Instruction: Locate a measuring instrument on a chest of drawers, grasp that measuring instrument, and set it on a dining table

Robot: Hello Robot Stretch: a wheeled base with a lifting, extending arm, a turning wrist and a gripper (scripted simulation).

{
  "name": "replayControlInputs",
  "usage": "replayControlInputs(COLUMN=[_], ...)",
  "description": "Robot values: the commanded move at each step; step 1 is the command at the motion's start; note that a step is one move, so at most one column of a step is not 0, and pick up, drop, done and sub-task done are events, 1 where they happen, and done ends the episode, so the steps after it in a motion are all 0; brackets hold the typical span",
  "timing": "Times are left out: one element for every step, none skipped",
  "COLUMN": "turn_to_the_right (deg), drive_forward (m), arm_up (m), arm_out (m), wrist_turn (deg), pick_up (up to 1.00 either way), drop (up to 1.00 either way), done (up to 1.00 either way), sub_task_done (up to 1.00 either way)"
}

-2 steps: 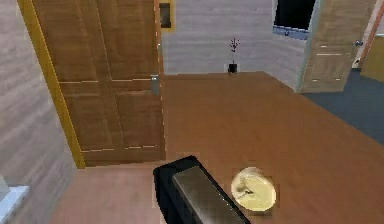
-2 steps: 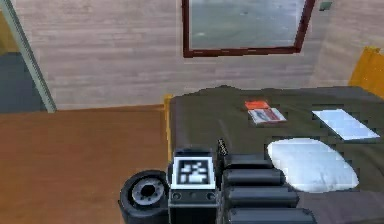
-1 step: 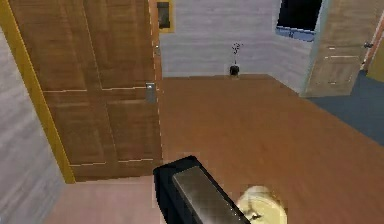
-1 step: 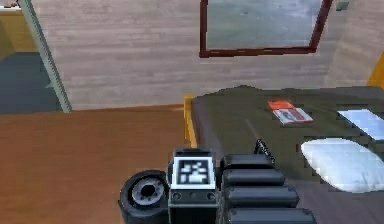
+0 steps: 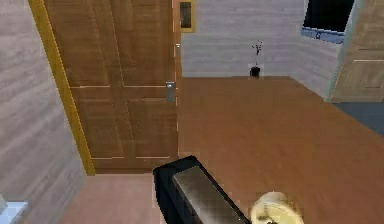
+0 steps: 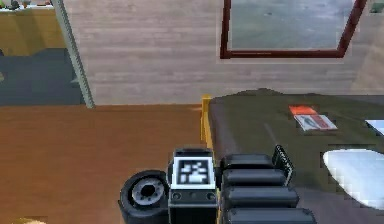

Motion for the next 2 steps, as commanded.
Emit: replayControlInputs(turn_to_the_right=[0.0,45.0], drive_forward=[0.3,0.0], arm_up=[0.0,0.0], arm_out=[0.0,0.0], wrist_turn=[0.0,0.0], pick_up=[0.0,0.0], drop=[0.0,0.0], done=[0.0,0.0], sub_task_done=[0.0,0.0])
